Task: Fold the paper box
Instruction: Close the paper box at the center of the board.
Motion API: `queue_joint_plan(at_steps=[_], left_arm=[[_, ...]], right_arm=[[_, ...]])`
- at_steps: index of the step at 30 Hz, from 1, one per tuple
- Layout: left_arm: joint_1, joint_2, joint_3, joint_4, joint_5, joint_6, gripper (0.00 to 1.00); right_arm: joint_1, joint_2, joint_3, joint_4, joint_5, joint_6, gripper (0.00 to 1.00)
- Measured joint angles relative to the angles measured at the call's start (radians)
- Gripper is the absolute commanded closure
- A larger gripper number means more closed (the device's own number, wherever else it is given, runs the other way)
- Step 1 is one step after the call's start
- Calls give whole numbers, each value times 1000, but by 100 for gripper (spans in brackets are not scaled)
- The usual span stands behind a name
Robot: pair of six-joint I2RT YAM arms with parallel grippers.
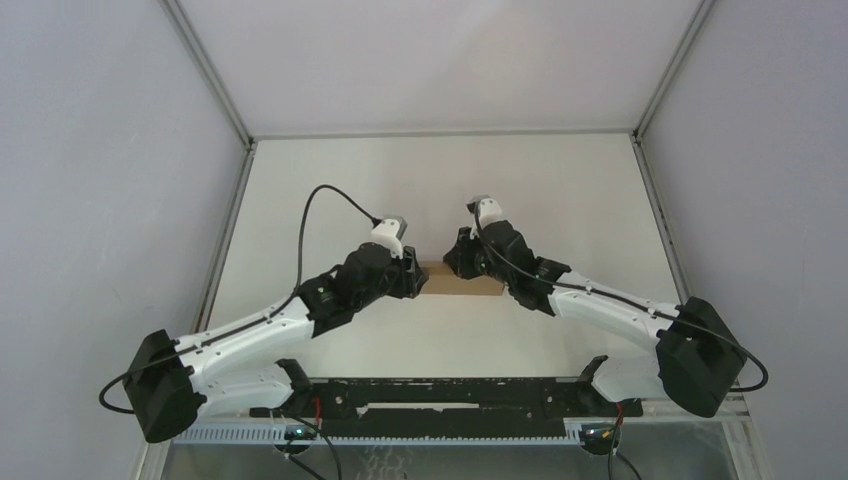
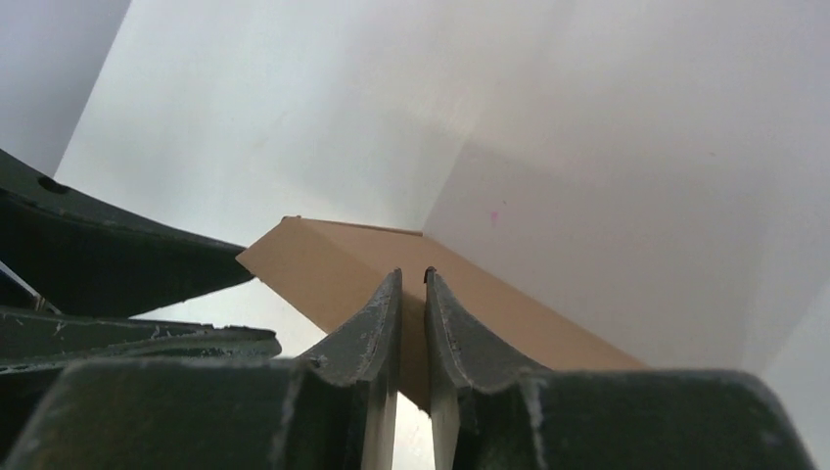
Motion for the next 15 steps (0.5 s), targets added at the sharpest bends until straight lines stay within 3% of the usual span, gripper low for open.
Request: queue_joint_plan(at_steps=[7,15], left_arm=[[2,3,0,-8,9,-1,52],[11,20,0,-3,13,-3,52]], right_arm=[[-13,3,-45,46,1,23,67],[-166,2,-71,0,-80,29,58]])
